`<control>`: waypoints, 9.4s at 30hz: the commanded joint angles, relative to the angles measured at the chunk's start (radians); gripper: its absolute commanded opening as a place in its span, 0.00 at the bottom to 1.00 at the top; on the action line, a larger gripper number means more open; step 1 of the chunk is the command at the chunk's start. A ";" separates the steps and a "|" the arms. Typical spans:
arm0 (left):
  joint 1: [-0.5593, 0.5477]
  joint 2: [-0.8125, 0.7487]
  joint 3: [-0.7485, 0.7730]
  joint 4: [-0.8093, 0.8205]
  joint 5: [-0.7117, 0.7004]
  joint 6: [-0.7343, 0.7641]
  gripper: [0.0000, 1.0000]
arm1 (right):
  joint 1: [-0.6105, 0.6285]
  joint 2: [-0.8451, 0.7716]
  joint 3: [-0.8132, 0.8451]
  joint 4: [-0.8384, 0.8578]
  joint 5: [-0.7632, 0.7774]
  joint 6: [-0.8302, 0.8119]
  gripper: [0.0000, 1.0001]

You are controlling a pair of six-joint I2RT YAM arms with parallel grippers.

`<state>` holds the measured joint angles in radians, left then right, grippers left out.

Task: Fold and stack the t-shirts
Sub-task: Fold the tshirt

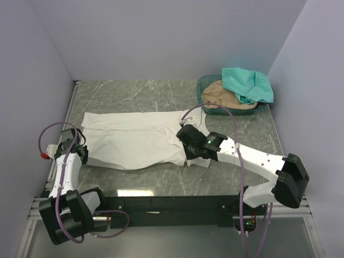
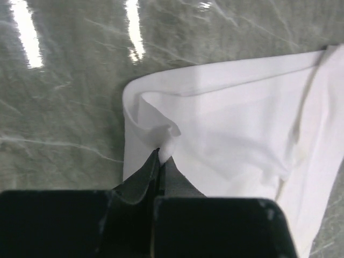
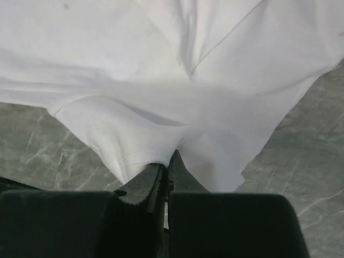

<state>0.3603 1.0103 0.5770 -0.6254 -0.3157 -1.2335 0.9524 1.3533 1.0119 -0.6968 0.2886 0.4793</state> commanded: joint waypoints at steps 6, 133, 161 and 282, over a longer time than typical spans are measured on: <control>-0.050 0.109 0.142 0.018 -0.010 -0.006 0.01 | -0.133 0.070 0.163 0.016 0.054 -0.119 0.00; -0.940 0.419 -0.003 0.453 0.461 -0.113 0.99 | -0.520 1.285 1.353 0.329 -0.721 0.104 0.95; -1.467 0.137 0.228 -0.055 -0.151 -0.296 1.00 | -0.491 0.725 0.938 0.073 -0.402 -0.117 0.99; -0.965 -0.057 -0.034 0.361 0.440 0.227 0.01 | -0.020 -0.040 -0.148 0.246 -0.092 -0.042 0.00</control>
<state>-0.6037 0.8940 0.4473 -0.3504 0.2222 -1.0737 0.9878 1.3098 0.7975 -0.4763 0.1528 0.5018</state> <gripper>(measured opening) 0.026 0.011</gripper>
